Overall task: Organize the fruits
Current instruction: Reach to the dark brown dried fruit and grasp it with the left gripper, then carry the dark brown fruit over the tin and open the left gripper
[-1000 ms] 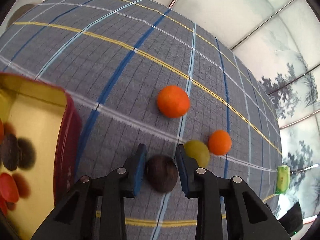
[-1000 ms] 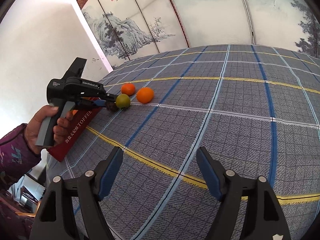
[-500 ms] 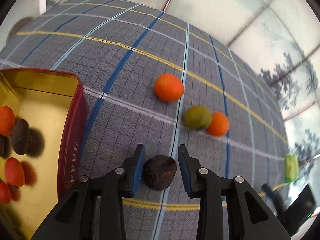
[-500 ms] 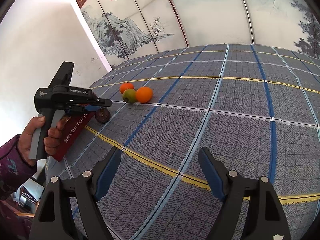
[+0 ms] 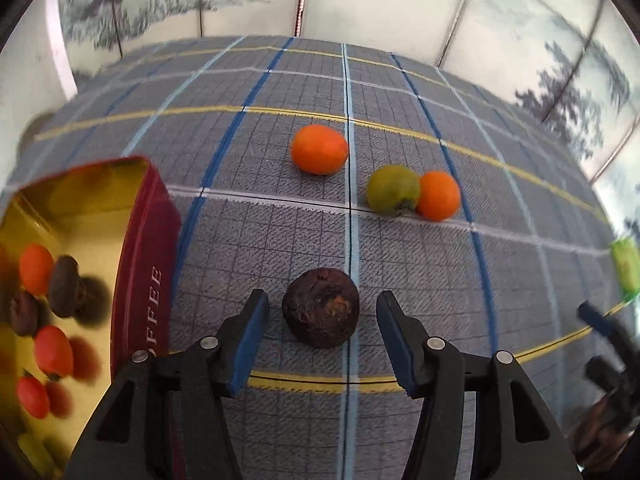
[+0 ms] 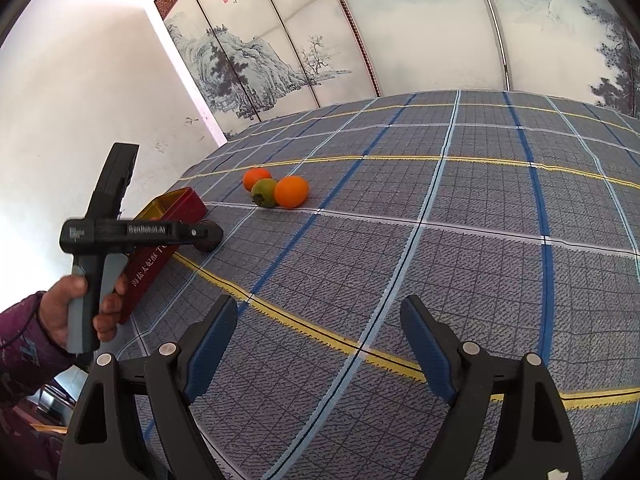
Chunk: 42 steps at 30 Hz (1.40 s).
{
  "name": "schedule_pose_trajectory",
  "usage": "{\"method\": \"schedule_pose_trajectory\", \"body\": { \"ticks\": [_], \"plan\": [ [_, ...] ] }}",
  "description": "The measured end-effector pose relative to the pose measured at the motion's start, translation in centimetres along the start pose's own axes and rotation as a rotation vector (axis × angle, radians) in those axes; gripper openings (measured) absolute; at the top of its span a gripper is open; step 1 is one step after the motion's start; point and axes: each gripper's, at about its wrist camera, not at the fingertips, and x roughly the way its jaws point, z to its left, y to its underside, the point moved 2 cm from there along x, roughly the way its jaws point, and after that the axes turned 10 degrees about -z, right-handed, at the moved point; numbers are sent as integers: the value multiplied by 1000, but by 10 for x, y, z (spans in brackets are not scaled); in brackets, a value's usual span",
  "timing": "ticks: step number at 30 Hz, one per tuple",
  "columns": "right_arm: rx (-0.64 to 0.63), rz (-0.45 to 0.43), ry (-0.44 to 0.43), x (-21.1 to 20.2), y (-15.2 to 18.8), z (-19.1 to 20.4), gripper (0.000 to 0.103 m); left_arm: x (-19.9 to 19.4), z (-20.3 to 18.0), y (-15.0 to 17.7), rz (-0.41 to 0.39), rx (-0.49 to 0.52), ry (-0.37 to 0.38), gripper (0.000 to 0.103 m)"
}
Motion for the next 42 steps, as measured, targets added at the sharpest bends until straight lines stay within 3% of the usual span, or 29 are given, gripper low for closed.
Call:
{"method": "schedule_pose_trajectory", "body": {
  "ticks": [5,7,14,23,29,42],
  "plan": [
    [0,0,0,0,0,0,82,3,-2,0,-8,19,-12,56],
    [0,0,0,0,0,0,82,3,-4,0,-16,37,-30,38],
    [-5,11,8,2,1,1,83,-24,-24,11,-101,87,-9,38],
    [-54,66,57,13,5,7,88,-54,-27,21,-117,78,12,38],
    [-86,113,93,22,9,9,88,-80,-5,22,-163,75,-41,38],
    [-148,153,116,29,12,17,99,-112,59,38,-216,44,-181,38]
  ]
}}
